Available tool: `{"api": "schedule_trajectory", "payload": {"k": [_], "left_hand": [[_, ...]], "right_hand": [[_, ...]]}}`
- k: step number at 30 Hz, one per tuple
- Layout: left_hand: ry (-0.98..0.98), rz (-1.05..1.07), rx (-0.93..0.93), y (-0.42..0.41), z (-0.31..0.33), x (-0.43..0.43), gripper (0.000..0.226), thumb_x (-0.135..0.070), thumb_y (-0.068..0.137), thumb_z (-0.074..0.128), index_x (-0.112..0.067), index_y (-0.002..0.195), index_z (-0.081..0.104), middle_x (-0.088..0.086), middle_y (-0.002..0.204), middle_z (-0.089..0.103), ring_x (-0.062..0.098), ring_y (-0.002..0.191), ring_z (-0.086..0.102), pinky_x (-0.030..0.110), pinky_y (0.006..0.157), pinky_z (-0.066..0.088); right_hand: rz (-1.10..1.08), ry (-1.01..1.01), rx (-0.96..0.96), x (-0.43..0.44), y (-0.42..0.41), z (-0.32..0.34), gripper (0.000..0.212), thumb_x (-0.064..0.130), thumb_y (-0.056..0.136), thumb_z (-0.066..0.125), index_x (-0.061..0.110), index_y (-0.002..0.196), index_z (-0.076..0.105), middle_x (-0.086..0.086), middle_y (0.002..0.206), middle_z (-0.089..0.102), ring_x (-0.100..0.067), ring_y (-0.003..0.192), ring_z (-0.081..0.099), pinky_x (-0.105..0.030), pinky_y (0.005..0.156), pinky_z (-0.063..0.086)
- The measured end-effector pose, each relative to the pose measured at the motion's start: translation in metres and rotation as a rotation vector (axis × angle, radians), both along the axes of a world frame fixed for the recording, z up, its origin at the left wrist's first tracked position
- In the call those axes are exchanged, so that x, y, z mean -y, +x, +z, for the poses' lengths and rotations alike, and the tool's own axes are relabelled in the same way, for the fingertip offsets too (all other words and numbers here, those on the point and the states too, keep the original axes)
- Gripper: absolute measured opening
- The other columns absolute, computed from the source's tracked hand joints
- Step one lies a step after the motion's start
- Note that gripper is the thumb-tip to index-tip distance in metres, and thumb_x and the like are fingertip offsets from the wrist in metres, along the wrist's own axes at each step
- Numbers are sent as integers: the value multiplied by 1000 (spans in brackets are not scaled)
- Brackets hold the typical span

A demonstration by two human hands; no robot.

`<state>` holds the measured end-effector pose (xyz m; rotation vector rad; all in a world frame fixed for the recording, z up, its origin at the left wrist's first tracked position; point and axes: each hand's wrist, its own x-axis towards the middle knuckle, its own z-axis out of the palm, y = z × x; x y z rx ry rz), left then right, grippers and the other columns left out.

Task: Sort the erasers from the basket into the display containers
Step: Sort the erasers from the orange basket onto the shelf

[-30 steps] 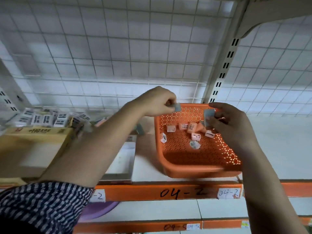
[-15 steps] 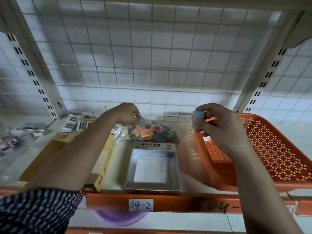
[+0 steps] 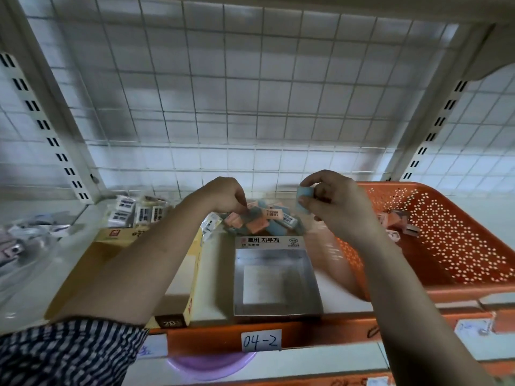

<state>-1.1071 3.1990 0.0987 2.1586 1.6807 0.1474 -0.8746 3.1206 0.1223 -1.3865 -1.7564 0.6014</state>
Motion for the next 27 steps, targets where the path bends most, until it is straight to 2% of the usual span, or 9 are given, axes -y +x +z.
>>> {"api": "schedule_trajectory", "payload": {"k": [2, 4, 8, 12, 16, 19, 21, 24, 27], "left_hand": [[89, 17, -11, -2, 3, 6, 23, -34, 85, 71, -19, 102, 73, -6, 93, 65, 15, 95, 61, 29, 81, 48], [187, 55, 37, -6, 10, 17, 19, -33, 88, 67, -19, 101, 72, -6, 96, 65, 17, 98, 61, 33, 86, 50], [337, 161, 104, -12, 17, 50, 14, -33, 90, 64, -23, 98, 70, -6, 97, 68, 16, 95, 61, 33, 83, 49], [384, 190, 116, -13, 10, 75, 14, -31, 90, 62, -24, 99, 70, -5, 100, 69, 17, 94, 62, 33, 81, 50], [372, 200, 99, -17, 1, 81, 16, -32, 90, 62, -25, 102, 69, -5, 104, 69, 17, 96, 62, 32, 80, 50], [405, 205, 116, -17, 1, 80, 15, -33, 91, 61, -26, 101, 69, -7, 103, 70, 16, 95, 62, 32, 79, 50], [440, 196, 131, -10, 3, 79, 13, -31, 92, 59, -26, 99, 69, -8, 99, 70, 16, 92, 62, 30, 76, 48], [507, 155, 197, 10, 6, 76, 12, -29, 93, 56, -25, 93, 67, -9, 93, 69, 15, 87, 63, 34, 74, 51], [554, 80, 239, 42, 9, 72, 14, -30, 95, 54, -24, 92, 65, -8, 92, 68, 14, 86, 61, 33, 72, 49]], "right_hand": [[9, -4, 50, -7, -11, -6, 15, 13, 81, 74, 21, 86, 63, 1, 59, 61, -5, 50, 49, -25, 54, 40], [5, -26, 45, -14, -24, -13, 16, 15, 79, 75, 21, 86, 62, 3, 64, 64, -2, 51, 51, -17, 50, 37], [-6, -103, 68, -30, -49, -30, 17, 12, 79, 75, 20, 88, 63, -3, 71, 69, -7, 53, 56, -19, 47, 41], [22, -140, 156, -46, -65, -41, 13, 12, 82, 71, 20, 92, 70, -4, 80, 71, -15, 68, 62, -26, 62, 47], [15, -82, 293, -51, -69, -48, 20, 13, 87, 66, 13, 106, 72, -4, 102, 70, -13, 87, 59, -17, 70, 37], [-5, -56, 331, -50, -66, -49, 22, 16, 87, 67, 14, 109, 70, -3, 107, 68, -16, 93, 61, -19, 71, 39], [-18, -24, 285, -46, -61, -42, 20, 20, 86, 69, 17, 106, 70, 0, 102, 67, -15, 89, 63, -16, 66, 42], [-70, 64, 176, -36, -40, -22, 14, 20, 84, 71, 20, 98, 71, 5, 89, 67, -8, 73, 60, -3, 60, 37], [-102, 110, 83, -26, 1, -2, 12, 17, 83, 71, 21, 95, 71, 6, 82, 66, -5, 65, 59, -11, 60, 40]]}}
